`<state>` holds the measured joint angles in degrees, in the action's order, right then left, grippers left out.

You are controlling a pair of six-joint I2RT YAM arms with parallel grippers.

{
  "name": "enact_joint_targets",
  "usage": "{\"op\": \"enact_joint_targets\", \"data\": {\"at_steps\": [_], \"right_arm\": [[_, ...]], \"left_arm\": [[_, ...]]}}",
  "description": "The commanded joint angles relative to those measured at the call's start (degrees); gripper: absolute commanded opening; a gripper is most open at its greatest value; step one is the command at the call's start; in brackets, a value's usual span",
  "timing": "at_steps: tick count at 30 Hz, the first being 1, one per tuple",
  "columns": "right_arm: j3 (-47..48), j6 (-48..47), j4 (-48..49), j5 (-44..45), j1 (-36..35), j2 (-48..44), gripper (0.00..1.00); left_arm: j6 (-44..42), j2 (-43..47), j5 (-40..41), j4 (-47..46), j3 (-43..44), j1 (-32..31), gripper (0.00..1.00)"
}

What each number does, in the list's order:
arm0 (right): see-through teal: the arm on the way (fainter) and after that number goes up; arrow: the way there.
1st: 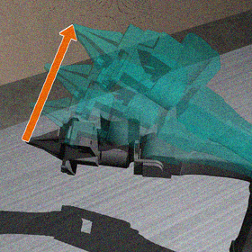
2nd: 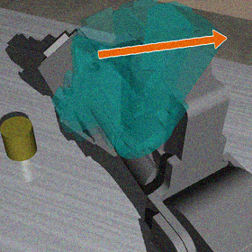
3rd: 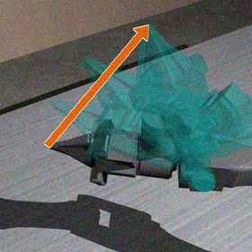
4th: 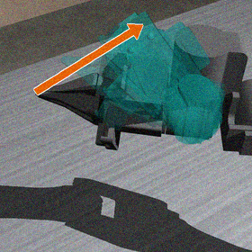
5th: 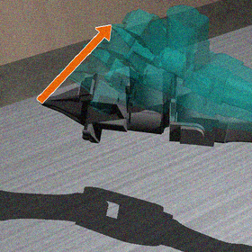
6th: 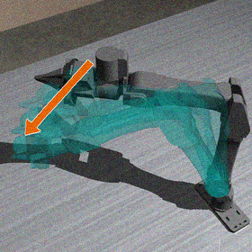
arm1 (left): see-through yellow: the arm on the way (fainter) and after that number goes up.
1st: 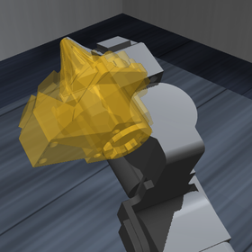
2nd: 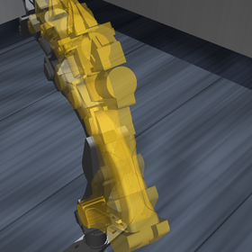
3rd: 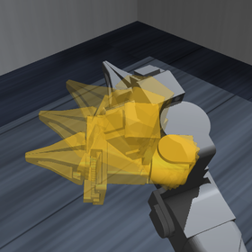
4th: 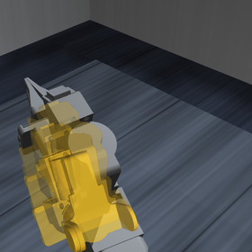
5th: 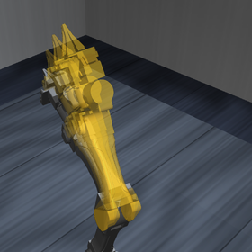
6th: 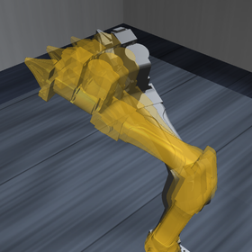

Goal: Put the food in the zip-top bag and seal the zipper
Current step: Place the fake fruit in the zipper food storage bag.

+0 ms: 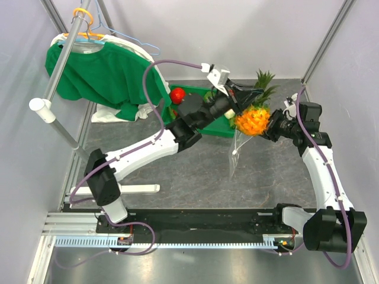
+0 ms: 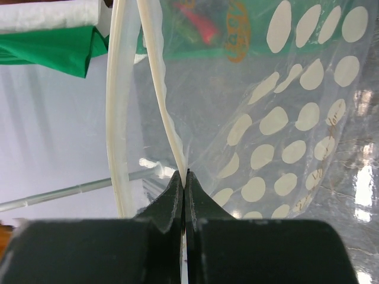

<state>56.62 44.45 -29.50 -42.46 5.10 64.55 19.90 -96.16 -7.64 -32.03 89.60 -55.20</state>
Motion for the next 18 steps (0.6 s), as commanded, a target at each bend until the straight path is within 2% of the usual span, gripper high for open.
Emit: {"op": "enact_joint_targets", "data": {"at_steps": [1, 5, 11, 15, 18], "right_arm": [[-0.72, 3.98, 3.74, -1.66, 0.17, -1.88, 0.00], [-3.09, 4.86, 4.27, -2.10, 0.17, -2.77, 0.00], [-4.76, 4.42, 4.18, -1.75, 0.26, -3.91, 0.00], [-6.08, 3.98, 4.10, -1.49, 0.26, -3.82, 0.00], [-6.87, 3.54, 3.66, -1.66, 0.35, -4.08, 0.00]], "left_arm": [[4.71, -2.01, 12.73, -6.28, -2.50, -2.10, 0.03], [3.83, -3.68, 16.60, -7.60, -6.01, -1.93, 0.02], [2.25, -3.34, 27.94, -4.71, -10.23, -0.17, 0.02], [-4.42, -1.58, 28.82, -7.34, -16.56, -0.17, 0.02], [-8.37, -1.66, 33.38, -7.60, -18.14, -0.17, 0.02]]}}
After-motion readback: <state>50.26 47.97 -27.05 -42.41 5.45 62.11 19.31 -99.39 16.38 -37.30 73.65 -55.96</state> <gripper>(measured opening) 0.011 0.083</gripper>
